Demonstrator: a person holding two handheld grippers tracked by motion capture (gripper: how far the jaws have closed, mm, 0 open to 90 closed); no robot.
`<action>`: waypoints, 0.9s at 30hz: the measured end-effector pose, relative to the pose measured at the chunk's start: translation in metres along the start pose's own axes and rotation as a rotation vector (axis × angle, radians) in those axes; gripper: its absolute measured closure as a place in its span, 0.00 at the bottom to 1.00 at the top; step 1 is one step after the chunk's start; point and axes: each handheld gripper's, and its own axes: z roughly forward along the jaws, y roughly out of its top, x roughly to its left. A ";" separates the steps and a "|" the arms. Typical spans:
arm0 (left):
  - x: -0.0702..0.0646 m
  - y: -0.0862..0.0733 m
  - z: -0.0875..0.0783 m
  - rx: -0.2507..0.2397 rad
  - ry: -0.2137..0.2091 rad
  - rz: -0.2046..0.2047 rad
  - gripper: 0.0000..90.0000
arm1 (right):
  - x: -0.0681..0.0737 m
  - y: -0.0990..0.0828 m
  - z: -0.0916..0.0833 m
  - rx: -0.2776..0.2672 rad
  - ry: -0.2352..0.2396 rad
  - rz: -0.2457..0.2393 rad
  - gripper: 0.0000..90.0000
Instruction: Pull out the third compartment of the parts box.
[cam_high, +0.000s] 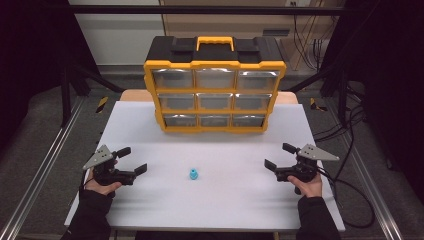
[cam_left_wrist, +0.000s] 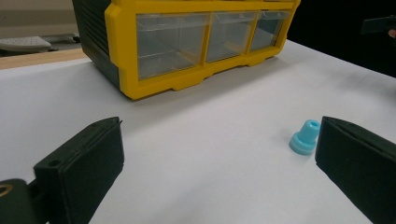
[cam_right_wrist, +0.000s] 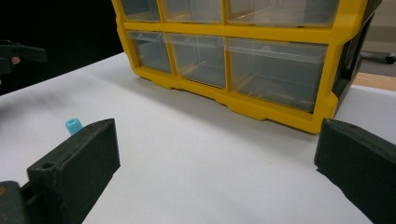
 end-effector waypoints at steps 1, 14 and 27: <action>0.000 0.000 0.000 0.001 0.001 0.004 0.01 | 0.000 0.000 0.000 0.000 0.000 -0.001 0.00; 0.001 -0.002 -0.001 0.004 0.001 0.002 0.01 | 0.001 0.002 0.001 0.010 -0.003 -0.021 0.00; 0.002 -0.002 -0.001 0.003 0.005 0.002 0.02 | 0.007 0.013 0.004 0.012 -0.013 -0.060 0.00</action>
